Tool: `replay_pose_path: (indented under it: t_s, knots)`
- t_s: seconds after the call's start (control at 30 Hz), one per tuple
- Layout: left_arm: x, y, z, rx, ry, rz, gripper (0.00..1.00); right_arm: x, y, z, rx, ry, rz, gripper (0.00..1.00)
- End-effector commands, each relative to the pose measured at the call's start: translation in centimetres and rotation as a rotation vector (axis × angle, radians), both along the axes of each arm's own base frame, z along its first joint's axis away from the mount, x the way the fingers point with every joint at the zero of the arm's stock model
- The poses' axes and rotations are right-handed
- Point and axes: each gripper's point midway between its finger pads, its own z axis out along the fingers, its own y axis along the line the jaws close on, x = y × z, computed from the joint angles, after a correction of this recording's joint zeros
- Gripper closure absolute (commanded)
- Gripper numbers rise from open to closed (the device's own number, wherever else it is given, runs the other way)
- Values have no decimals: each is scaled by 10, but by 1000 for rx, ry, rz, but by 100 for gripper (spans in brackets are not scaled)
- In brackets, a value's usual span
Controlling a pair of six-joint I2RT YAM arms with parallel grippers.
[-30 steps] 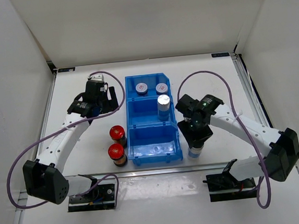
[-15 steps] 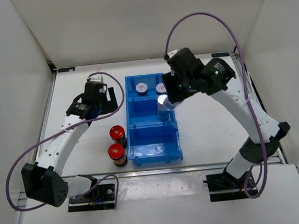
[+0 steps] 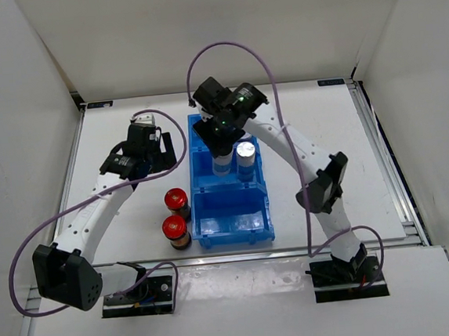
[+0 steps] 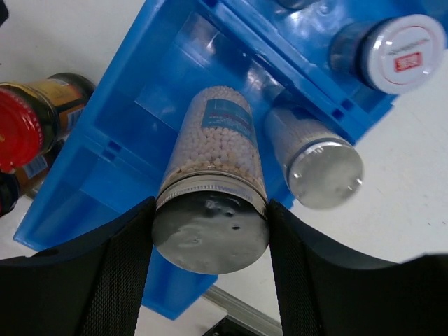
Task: Organize the condiment bottles
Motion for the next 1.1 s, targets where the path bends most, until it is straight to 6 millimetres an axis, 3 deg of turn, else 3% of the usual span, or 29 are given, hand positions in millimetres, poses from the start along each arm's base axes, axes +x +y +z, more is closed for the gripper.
replay_pose_path:
  t_s: [0.0, 0.27, 0.37, 0.47, 0.53, 0.63, 0.7, 0.73, 0.83, 0.87, 0.93, 1.07]
  knots:
    - [-2, 6, 15, 10, -53, 13, 0, -7, 10, 19, 72, 0, 57, 100]
    - [-12, 10, 9, 16, -36, 13, 0, 13, 16, -39, 37, 127, -36, 97]
    - [-14, 11, 9, 16, -36, 13, 0, 19, 15, -53, 18, 151, -57, 80]
    - [-15, 9, 8, 4, -33, 13, 0, 24, 10, -61, -19, 144, -102, 71]
    - [-16, 9, 5, 7, -25, 13, 0, 26, 5, -64, -50, 137, -125, 71]
    - [-16, 7, 4, -8, -22, 12, 0, 31, 14, -74, -45, 149, -132, 62]
    - [-18, 6, 0, -12, -11, 5, 0, 34, 17, -70, -27, 139, -140, 41]
    - [-19, 4, 0, -18, -8, -2, 0, 35, 18, -72, -25, 138, -140, 41]
    - [-20, 2, 3, -35, -14, -3, 0, 38, 21, -63, -2, 118, -138, 26]
    - [-20, 0, 3, -43, -11, -12, 0, 39, 22, -59, 10, 108, -138, 14]
    - [-23, -5, 5, -62, -13, -42, 0, 44, 22, -45, 29, 67, -146, 2]
    - [-40, -15, 5, -97, 34, -125, 0, 51, 17, -4, 72, -57, -162, 0]
